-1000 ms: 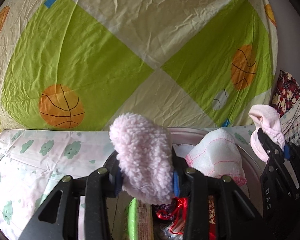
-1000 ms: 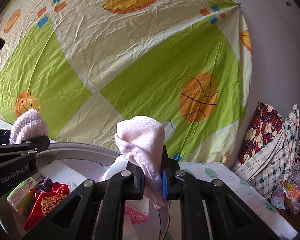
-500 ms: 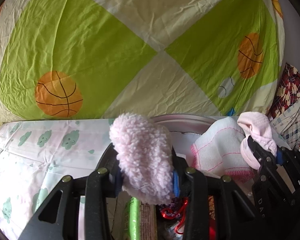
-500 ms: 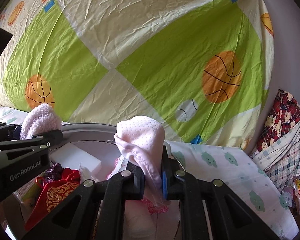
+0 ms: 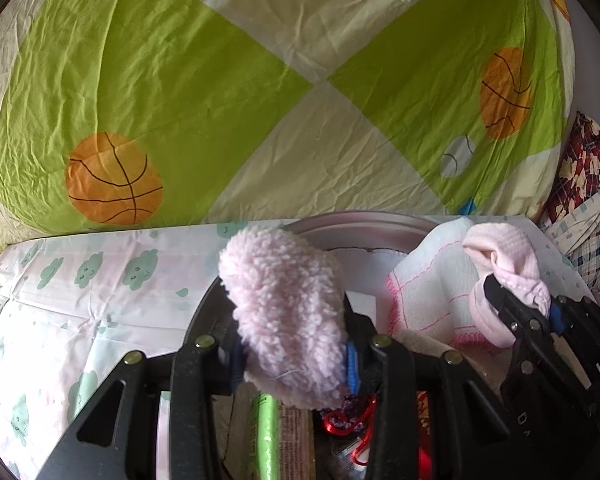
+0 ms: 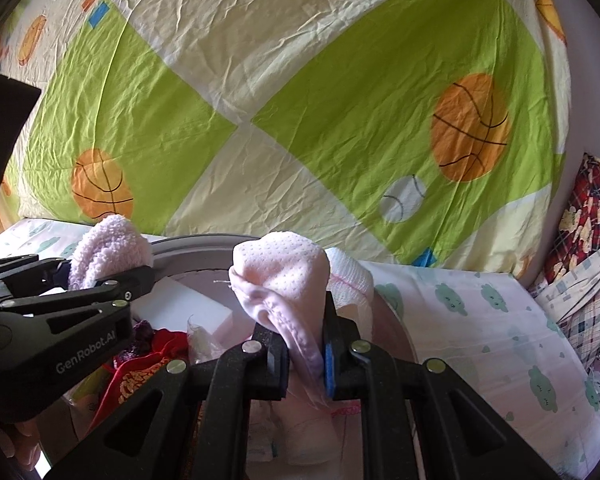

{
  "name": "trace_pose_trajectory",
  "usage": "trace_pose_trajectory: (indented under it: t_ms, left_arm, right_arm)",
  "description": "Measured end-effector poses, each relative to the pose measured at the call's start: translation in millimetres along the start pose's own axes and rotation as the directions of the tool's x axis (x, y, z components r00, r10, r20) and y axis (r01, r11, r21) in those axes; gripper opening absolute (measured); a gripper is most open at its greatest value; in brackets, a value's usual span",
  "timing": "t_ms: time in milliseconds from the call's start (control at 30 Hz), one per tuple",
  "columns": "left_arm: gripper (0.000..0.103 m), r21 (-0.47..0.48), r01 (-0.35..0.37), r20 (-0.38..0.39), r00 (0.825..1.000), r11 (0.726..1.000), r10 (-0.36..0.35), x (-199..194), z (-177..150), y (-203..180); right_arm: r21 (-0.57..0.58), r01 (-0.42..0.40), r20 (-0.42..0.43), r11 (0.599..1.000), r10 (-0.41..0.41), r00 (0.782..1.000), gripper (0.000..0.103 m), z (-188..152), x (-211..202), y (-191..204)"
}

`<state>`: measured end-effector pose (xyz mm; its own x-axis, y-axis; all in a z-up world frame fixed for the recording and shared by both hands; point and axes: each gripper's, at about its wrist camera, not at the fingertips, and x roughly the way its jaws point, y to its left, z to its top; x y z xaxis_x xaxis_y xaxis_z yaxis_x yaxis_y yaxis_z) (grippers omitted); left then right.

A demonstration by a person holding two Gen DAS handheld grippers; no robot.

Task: Organize soft objects
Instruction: 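Lower both socks into the tin and open both tools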

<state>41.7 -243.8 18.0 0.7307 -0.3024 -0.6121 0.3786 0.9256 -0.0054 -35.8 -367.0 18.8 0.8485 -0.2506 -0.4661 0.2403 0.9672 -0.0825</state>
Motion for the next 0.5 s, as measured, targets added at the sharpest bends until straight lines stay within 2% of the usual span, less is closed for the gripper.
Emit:
trace_pose_trajectory:
  t_ms: [33, 100, 167, 233, 333, 500]
  left_arm:
    - [0.065, 0.002, 0.001, -0.007, 1.000, 1.000, -0.001, 0.8, -0.1, -0.2]
    - [0.082, -0.005, 0.007, -0.022, 1.000, 1.000, -0.007, 1.2, -0.1, 1.3]
    - [0.089, -0.038, 0.020, -0.006, 1.000, 0.999, -0.021, -3.9, 0.3, 5.5]
    - [0.102, -0.057, 0.025, 0.020, 1.000, 0.998, -0.024, -8.4, -0.1, 8.0]
    - [0.103, -0.081, 0.037, 0.031, 0.999, 0.996, -0.035, -11.9, -0.3, 11.5]
    - [0.103, -0.137, 0.068, 0.099, 0.994, 0.988, -0.055, -25.8, 0.5, 23.9]
  right_arm:
    - [-0.001, -0.013, 0.000, 1.000, 0.013, 1.000, 0.020, -0.1, -0.2, 0.4]
    - [-0.005, -0.003, 0.012, 1.000, 0.003, 1.000, 0.028, -0.9, -2.3, 1.5]
    - [-0.008, 0.011, 0.025, 1.000, -0.011, 1.000, 0.036, -1.4, -5.3, 2.4]
    - [-0.012, 0.017, 0.045, 1.000, -0.016, 0.999, 0.053, -1.7, -9.0, 2.7]
    - [-0.011, 0.020, 0.104, 1.000, -0.019, 0.994, 0.067, -0.3, -20.1, 1.2]
    - [0.036, 0.013, 0.223, 0.999, -0.021, 0.975, 0.072, 4.6, -44.8, -11.7]
